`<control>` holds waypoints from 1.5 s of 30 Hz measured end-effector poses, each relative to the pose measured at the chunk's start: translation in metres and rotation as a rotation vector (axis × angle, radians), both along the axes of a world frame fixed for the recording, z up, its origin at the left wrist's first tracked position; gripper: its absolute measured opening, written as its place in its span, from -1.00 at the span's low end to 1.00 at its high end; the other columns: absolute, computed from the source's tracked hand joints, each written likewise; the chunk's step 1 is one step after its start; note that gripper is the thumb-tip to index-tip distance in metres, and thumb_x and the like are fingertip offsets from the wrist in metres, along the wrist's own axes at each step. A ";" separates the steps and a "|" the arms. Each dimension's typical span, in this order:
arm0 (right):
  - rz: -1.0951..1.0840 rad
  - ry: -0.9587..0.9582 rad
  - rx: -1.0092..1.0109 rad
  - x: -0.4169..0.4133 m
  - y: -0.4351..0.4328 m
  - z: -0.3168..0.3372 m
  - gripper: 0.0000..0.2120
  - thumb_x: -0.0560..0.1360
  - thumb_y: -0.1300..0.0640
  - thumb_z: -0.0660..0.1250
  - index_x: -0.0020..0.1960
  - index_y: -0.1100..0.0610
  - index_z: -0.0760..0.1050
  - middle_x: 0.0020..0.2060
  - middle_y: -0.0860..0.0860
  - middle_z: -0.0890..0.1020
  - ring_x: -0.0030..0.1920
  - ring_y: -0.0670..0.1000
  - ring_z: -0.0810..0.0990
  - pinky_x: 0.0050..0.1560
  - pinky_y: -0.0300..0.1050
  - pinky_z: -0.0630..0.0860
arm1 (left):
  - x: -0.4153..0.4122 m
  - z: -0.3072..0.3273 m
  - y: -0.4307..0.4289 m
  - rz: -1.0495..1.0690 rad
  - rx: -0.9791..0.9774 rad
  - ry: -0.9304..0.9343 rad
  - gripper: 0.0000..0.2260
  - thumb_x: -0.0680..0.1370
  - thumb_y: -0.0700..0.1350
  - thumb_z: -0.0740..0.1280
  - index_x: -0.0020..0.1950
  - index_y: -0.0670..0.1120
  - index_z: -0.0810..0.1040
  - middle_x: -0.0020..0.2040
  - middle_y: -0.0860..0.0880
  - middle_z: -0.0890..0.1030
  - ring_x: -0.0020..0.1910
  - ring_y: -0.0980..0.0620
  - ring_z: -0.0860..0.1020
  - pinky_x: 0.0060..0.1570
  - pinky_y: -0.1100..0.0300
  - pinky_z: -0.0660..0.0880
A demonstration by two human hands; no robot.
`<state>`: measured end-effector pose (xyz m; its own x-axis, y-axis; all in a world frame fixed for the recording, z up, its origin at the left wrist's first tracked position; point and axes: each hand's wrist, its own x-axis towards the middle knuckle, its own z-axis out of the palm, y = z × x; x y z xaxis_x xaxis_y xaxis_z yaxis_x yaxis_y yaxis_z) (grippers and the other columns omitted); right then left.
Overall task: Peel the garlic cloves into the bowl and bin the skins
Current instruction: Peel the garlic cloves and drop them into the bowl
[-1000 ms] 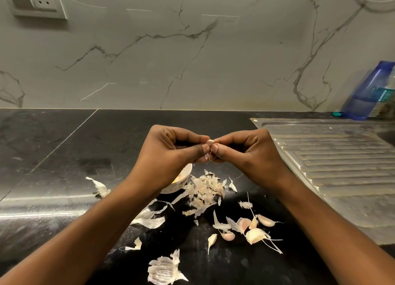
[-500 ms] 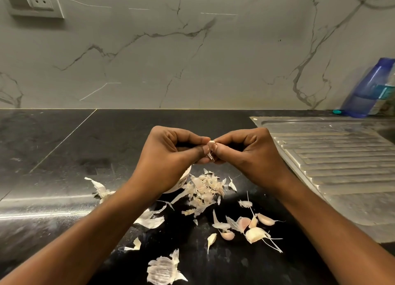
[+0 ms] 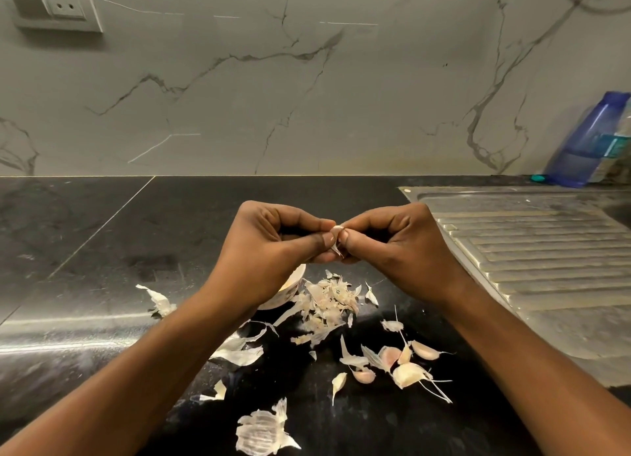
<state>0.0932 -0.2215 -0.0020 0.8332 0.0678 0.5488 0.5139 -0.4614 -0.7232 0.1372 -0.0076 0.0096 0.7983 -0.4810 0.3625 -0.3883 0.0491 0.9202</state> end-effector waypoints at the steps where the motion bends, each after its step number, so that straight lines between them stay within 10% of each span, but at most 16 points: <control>1: -0.005 -0.006 0.005 0.000 0.000 0.000 -0.91 0.58 0.25 0.49 0.05 0.22 0.76 -0.16 0.06 0.79 -0.17 0.08 0.79 -0.12 0.03 0.75 | 0.000 0.000 0.000 0.004 0.001 -0.002 -0.87 0.51 -0.34 0.48 0.05 -0.25 0.73 -0.05 -0.13 0.77 -0.07 -0.09 0.77 -0.08 0.15 0.71; 14: 0.057 0.063 0.106 -0.001 -0.001 0.003 -0.87 0.56 0.27 0.50 0.09 0.27 0.73 -0.11 0.09 0.79 -0.13 0.09 0.80 -0.09 -0.09 0.73 | 0.000 0.010 0.004 -0.056 -0.050 0.222 -0.70 0.41 -0.17 0.46 0.11 -0.22 0.71 -0.03 -0.17 0.77 -0.02 -0.10 0.76 -0.05 0.22 0.69; 35: 0.005 0.024 0.008 -0.001 0.001 0.003 -0.84 0.55 0.20 0.53 0.10 0.22 0.75 -0.12 0.03 0.79 -0.13 0.04 0.79 -0.09 -0.11 0.73 | -0.001 0.006 0.004 0.146 0.149 -0.075 -0.82 0.45 -0.24 0.58 0.05 -0.13 0.76 -0.11 -0.02 0.78 -0.12 0.02 0.77 -0.07 0.15 0.71; 45: -0.048 -0.004 0.032 0.001 -0.001 0.002 -0.95 0.56 0.24 0.52 0.00 0.21 0.75 -0.21 0.04 0.77 -0.20 0.08 0.77 -0.15 -0.12 0.71 | -0.007 0.014 0.003 -0.018 -0.076 0.287 -0.76 0.44 -0.37 0.49 0.11 -0.29 0.69 -0.06 -0.24 0.76 -0.08 -0.18 0.77 -0.09 0.15 0.71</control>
<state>0.0940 -0.2229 0.0004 0.8326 0.0100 0.5538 0.4949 -0.4624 -0.7357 0.1307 -0.0046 0.0232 0.8649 -0.4762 0.1584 -0.1111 0.1262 0.9858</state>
